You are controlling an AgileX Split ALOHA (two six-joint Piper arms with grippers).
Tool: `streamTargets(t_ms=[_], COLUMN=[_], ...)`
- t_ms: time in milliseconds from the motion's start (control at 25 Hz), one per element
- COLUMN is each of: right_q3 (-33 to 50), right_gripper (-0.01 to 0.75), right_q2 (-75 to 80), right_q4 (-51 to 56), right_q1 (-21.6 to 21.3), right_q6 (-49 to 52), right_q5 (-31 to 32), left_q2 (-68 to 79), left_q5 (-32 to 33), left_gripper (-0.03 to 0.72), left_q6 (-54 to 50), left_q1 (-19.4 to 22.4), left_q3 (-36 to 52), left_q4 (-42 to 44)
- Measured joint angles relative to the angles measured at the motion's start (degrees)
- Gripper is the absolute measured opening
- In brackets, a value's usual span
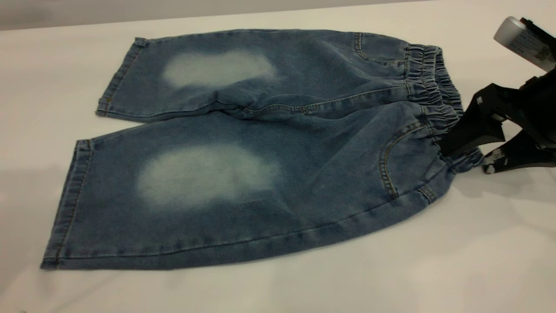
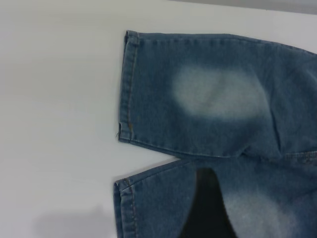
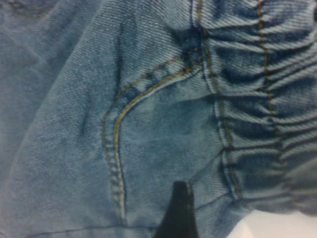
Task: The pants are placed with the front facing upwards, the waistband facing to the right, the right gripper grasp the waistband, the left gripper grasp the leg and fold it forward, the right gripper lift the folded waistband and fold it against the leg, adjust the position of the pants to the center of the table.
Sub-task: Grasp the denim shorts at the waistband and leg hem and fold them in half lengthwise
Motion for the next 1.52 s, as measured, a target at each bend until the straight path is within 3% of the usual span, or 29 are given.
streamTargets(t_ms=[440, 640, 880, 1120, 1200, 1520], right_q3=[-0.54, -0.59, -0.59, -0.59, -0.59, -0.54], right_gripper=[0.568, 0.540, 0.384, 0.106, 0.048, 0.038], right_q2=[0.17, 0.54, 2.52, 2.46, 2.46, -0.57], right_q4=[6.34, 6.34, 5.89, 5.43, 5.24, 1.94], right_q1=[0.00, 0.00, 0.00, 0.00, 0.00, 0.00], right_q6=[-6.00, -5.87, -5.34, -5.10, -5.10, -2.74], right_q5=[6.48, 6.58, 6.47, 6.41, 6.41, 5.89], left_q2=[0.00, 0.00, 0.00, 0.00, 0.00, 0.00], left_q5=[-0.05, -0.05, -0.09, -0.05, 0.22, 6.75], left_gripper=[0.469, 0.469, 0.469, 0.469, 0.469, 0.469], left_q6=[0.00, 0.00, 0.00, 0.00, 0.00, 0.00], left_q1=[0.00, 0.00, 0.00, 0.00, 0.00, 0.00], left_q3=[0.00, 0.00, 0.00, 0.00, 0.00, 0.00], left_q4=[0.00, 0.00, 0.00, 0.00, 0.00, 0.11])
